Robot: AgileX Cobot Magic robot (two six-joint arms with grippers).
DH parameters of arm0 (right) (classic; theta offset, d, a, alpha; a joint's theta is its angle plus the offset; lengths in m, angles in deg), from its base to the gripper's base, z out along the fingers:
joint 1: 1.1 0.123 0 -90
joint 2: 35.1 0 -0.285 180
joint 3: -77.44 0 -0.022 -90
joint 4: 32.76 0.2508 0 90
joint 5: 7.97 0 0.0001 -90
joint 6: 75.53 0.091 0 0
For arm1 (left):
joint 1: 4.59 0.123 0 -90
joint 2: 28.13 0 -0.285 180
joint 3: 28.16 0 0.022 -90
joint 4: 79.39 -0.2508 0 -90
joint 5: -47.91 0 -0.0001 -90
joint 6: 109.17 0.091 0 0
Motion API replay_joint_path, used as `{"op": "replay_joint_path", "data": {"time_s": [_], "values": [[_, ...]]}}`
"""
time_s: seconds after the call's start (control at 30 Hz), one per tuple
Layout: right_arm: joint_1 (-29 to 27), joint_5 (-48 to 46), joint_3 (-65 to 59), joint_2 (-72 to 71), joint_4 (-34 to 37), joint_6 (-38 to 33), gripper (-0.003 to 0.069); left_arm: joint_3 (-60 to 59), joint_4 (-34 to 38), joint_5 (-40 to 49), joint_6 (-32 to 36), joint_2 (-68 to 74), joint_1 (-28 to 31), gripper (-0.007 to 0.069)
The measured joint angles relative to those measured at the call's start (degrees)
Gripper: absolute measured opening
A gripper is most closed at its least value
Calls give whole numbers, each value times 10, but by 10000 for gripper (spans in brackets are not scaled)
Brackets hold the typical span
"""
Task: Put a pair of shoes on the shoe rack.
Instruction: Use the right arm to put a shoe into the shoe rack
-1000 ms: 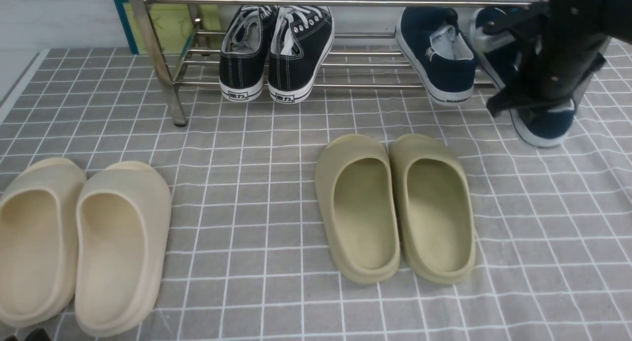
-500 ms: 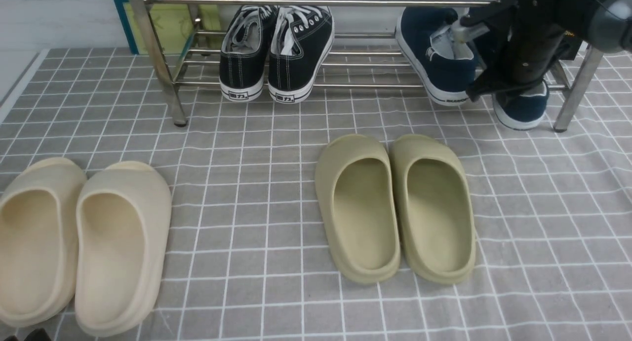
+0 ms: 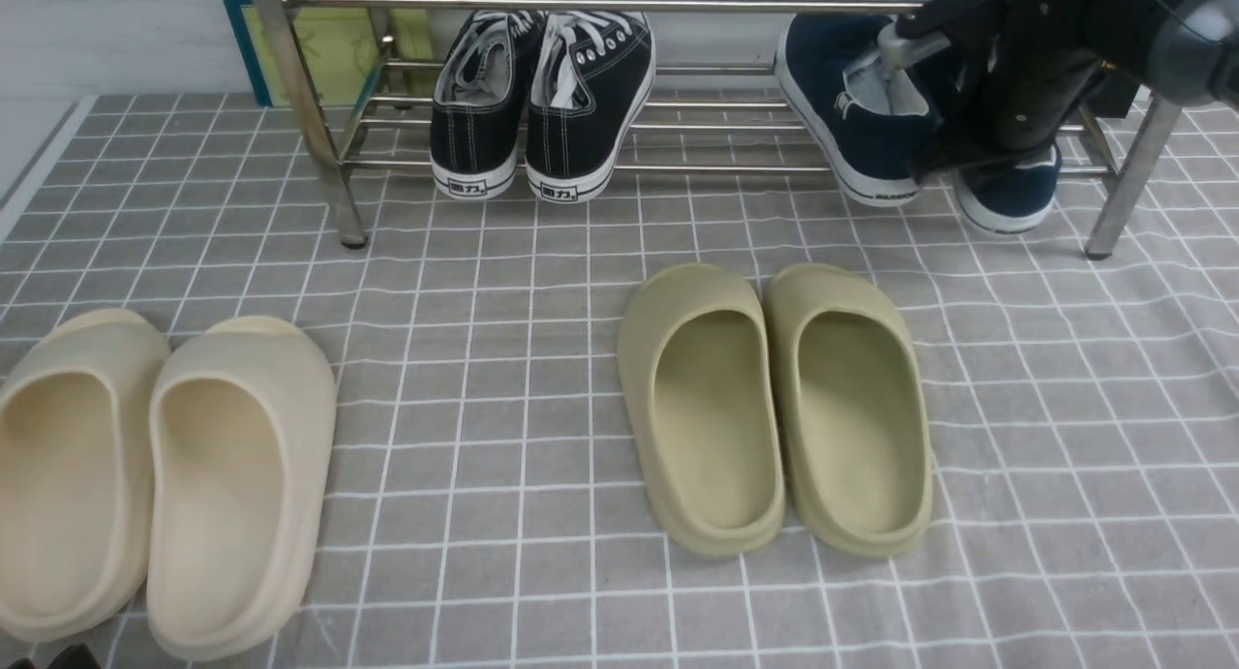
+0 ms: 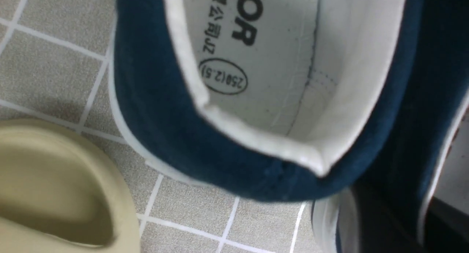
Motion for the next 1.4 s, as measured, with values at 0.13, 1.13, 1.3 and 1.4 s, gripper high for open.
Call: {"op": "replay_joint_path", "data": {"time_s": [0.13, 1.13, 1.3, 1.4], "values": [[1, -31, 13, -18, -2, 18, 268, 0, 0, 0, 0, 0, 0, 238], [-10, 129, -201, -96, -43, 105, -6, 0, 0, 0, 0, 0, 0, 238], [-11, 164, -202, -94, -53, 114, -6, 0, 0, 0, 0, 0, 0, 238], [-11, 169, -202, -94, -52, 116, -6, 0, 0, 0, 0, 0, 0, 238]]}}
